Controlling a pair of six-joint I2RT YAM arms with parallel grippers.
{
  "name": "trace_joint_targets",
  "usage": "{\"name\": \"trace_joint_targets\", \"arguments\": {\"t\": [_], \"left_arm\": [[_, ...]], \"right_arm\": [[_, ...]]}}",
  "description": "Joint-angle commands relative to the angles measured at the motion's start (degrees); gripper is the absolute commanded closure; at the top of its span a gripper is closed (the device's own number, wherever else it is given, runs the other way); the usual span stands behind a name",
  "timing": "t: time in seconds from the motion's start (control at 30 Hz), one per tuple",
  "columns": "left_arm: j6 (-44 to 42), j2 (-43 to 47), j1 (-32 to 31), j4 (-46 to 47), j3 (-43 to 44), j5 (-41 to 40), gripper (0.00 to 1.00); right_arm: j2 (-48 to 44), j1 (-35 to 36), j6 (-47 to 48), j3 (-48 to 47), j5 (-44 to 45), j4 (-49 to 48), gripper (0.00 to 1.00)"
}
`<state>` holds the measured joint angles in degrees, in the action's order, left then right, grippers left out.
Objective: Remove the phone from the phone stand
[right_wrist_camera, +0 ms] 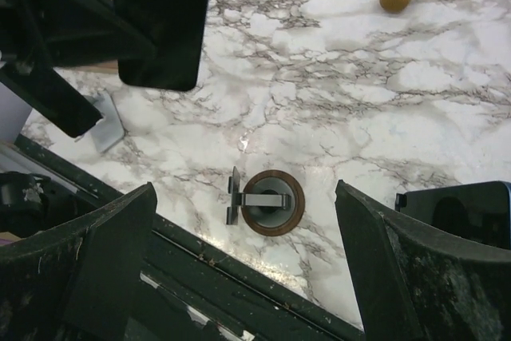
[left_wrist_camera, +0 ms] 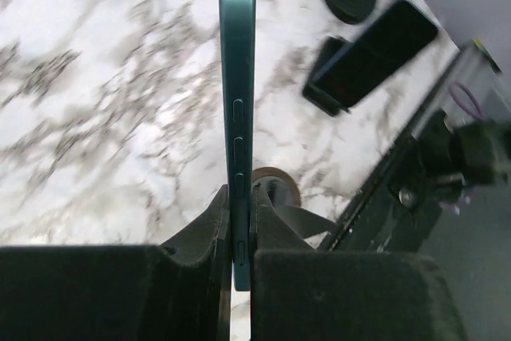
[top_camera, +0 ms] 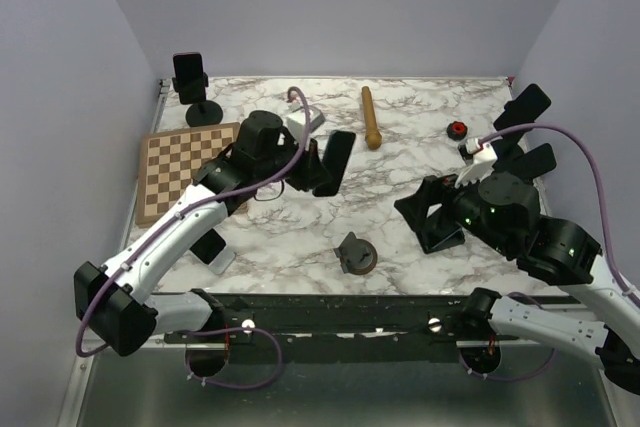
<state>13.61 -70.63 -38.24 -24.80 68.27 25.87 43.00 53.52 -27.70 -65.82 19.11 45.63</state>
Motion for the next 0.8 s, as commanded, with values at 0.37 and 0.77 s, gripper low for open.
{"name": "trace_joint_targets", "arguments": {"t": [0.37,0.77], "left_arm": [[49.8,-6.3,17.8,29.2,-18.1,-3.0,1.0],[59.7,-29.0,18.2,44.5,-3.9,-8.1,1.0]], "right_arm": [[-3.6,0.2,-3.3,4.7,-3.6,-2.6,0.0],[-5.6,0.2,-5.2,4.8,-5.0,-1.9,0.0]]}}
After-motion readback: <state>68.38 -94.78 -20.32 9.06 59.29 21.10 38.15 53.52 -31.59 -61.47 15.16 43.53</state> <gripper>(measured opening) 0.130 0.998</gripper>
